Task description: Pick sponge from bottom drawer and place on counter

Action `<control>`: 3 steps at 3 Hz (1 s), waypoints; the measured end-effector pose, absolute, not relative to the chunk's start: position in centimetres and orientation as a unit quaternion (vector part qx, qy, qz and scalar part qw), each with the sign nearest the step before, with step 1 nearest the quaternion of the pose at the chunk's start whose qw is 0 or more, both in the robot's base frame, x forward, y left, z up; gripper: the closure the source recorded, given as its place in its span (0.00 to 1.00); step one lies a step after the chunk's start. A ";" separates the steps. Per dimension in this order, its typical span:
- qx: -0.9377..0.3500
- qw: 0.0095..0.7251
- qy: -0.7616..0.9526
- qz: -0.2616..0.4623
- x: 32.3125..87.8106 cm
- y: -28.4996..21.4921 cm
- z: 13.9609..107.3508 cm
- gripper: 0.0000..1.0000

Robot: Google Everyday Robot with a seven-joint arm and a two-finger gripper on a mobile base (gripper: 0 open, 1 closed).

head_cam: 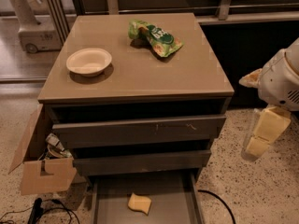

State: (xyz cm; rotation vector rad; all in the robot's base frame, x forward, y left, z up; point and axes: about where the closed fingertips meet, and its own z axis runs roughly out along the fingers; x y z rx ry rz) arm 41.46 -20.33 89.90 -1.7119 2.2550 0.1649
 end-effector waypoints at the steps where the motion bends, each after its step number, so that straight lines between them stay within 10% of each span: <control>1: -0.596 0.186 0.771 0.127 39.4 -18.8 84.3 0.00; 3: -0.594 0.233 0.759 0.129 39.7 -18.5 84.4 0.00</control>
Offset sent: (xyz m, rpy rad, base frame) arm -0.0195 0.0133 -0.0494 0.1270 0.0322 0.0315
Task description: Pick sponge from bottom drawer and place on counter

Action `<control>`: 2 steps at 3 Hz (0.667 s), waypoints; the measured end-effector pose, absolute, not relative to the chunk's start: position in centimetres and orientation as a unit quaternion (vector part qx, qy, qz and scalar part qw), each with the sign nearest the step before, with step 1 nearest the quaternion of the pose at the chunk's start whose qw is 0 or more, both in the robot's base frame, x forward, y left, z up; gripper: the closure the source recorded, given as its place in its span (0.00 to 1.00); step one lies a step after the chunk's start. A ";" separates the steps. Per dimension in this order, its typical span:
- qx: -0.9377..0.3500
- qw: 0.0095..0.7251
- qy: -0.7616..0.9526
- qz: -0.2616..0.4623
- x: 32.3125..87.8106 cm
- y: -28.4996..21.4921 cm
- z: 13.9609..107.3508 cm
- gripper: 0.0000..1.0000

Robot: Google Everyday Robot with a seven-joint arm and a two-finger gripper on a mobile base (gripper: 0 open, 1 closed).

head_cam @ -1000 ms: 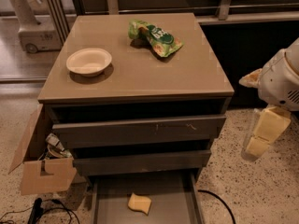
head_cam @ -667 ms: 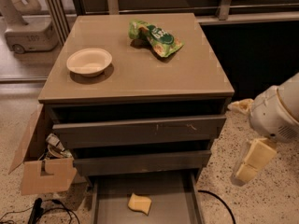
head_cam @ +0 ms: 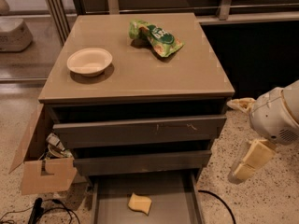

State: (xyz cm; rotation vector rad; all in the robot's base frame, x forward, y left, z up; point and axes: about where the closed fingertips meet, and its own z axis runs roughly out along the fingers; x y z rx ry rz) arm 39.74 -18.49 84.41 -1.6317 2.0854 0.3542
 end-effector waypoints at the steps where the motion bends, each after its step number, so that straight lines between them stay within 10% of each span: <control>1: -0.573 0.260 0.763 0.149 39.0 -17.2 83.3 0.00; 2: -0.528 0.304 0.771 0.186 38.4 -14.6 80.0 0.00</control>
Offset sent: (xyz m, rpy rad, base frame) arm -0.0018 0.0651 -0.0935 0.3656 -0.0894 -0.2583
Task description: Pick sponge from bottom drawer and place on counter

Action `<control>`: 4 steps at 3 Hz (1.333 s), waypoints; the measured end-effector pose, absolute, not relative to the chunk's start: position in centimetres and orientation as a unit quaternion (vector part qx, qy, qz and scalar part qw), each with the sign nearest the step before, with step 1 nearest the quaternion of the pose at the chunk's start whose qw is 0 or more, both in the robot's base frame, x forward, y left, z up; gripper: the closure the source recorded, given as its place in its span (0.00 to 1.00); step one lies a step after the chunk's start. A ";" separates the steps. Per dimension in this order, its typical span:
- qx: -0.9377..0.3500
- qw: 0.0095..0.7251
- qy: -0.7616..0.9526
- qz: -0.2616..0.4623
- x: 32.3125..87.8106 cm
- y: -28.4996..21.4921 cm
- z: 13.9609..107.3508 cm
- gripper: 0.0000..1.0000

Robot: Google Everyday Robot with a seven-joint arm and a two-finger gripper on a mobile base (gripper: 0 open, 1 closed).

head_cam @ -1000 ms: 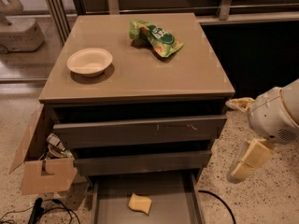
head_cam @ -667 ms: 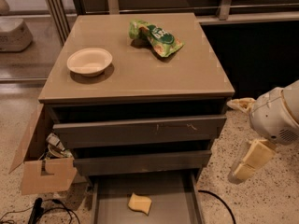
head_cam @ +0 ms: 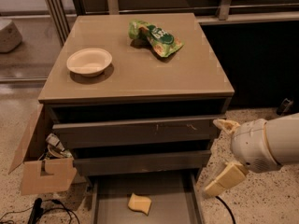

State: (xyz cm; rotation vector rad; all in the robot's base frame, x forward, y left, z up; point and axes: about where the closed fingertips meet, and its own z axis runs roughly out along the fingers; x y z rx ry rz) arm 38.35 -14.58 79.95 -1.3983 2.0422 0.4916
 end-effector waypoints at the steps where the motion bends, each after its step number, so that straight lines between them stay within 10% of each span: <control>1: -0.488 0.354 0.773 0.196 39.0 -13.2 76.6 0.00; 4: -0.459 0.383 0.780 0.184 41.4 -11.8 70.2 0.00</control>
Offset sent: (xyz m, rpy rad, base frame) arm 0.0452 0.0239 -0.1080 0.1617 -0.1762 -0.1851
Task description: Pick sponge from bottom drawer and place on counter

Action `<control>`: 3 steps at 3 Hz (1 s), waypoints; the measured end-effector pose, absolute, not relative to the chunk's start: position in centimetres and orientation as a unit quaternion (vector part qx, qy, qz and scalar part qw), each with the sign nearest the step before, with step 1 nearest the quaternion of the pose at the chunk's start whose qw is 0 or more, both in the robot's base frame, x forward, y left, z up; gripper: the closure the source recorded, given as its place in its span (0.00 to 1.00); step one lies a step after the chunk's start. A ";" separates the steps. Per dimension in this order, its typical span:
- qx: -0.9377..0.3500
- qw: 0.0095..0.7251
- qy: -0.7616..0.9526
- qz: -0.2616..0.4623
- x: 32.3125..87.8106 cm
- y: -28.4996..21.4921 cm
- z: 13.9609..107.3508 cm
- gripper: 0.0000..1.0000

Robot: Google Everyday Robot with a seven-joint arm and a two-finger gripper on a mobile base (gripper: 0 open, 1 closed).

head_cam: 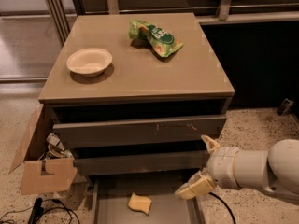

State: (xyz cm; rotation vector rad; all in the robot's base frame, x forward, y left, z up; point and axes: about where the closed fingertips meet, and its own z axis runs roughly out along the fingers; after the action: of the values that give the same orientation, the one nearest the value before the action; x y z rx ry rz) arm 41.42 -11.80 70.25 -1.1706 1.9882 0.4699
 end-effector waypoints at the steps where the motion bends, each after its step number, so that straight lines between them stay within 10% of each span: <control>1: -0.458 0.360 0.789 0.196 41.3 -11.0 64.8 0.00; 3: -0.472 0.324 0.798 0.190 41.1 -10.2 53.2 0.00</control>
Offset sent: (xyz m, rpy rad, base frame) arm -0.0086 -0.0046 -0.1729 -0.0825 0.0972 0.0480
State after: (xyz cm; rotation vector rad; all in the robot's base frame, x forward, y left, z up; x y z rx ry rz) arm 41.11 -10.24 53.22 -1.2385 2.0931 0.4987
